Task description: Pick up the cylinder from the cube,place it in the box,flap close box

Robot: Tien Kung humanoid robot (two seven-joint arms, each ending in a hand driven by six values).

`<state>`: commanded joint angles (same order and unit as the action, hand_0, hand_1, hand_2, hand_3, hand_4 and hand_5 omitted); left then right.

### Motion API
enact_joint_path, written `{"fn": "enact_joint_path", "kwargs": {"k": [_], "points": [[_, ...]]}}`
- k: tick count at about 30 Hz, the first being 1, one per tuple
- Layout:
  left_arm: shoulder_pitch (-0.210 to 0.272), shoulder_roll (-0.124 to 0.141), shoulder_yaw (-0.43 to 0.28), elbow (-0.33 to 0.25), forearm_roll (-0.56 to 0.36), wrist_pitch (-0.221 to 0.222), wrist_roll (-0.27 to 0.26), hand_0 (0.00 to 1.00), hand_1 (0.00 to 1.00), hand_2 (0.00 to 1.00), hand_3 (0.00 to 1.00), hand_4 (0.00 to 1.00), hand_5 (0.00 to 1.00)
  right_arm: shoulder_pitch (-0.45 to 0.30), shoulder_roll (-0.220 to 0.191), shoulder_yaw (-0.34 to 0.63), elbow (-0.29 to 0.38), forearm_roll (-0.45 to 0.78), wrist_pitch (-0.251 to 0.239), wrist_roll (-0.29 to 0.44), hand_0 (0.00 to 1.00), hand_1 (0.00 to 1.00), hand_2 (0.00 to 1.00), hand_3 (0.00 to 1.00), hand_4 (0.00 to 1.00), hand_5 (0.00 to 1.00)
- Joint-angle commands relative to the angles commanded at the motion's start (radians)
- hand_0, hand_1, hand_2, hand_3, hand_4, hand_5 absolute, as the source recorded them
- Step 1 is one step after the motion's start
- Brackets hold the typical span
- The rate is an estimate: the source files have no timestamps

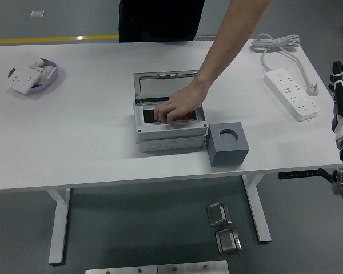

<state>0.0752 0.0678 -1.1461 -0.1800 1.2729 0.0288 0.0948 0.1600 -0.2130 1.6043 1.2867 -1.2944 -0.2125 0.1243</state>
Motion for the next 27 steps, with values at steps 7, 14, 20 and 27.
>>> {"fn": "enact_joint_path", "kwargs": {"k": [7,14,20,27], "points": [[-0.001,-0.001,0.001,0.000,0.002,0.000,0.001,0.597,0.622,0.577,0.611,0.671,0.301,-0.003,0.001,-0.003,0.001,-0.005,0.002,-0.001,0.998,0.963,0.998,0.998,0.998,0.998],[0.001,-0.003,-0.003,0.000,0.003,0.001,0.001,0.597,0.623,0.577,0.612,0.671,0.301,-0.005,0.003,-0.001,-0.002,0.015,-0.008,0.026,0.998,0.963,0.998,0.998,0.998,0.998],[0.002,-0.008,-0.002,0.000,0.001,0.001,0.002,0.597,0.623,0.577,0.612,0.671,0.301,-0.008,0.006,-0.001,-0.006,0.048,-0.009,0.060,0.998,0.998,0.998,0.998,0.998,0.998],[0.002,-0.008,-0.004,0.000,0.002,0.001,0.001,0.597,0.623,0.577,0.611,0.671,0.301,-0.008,0.008,-0.001,-0.008,0.085,-0.019,0.095,0.998,0.998,0.998,0.998,0.998,0.998]]}}
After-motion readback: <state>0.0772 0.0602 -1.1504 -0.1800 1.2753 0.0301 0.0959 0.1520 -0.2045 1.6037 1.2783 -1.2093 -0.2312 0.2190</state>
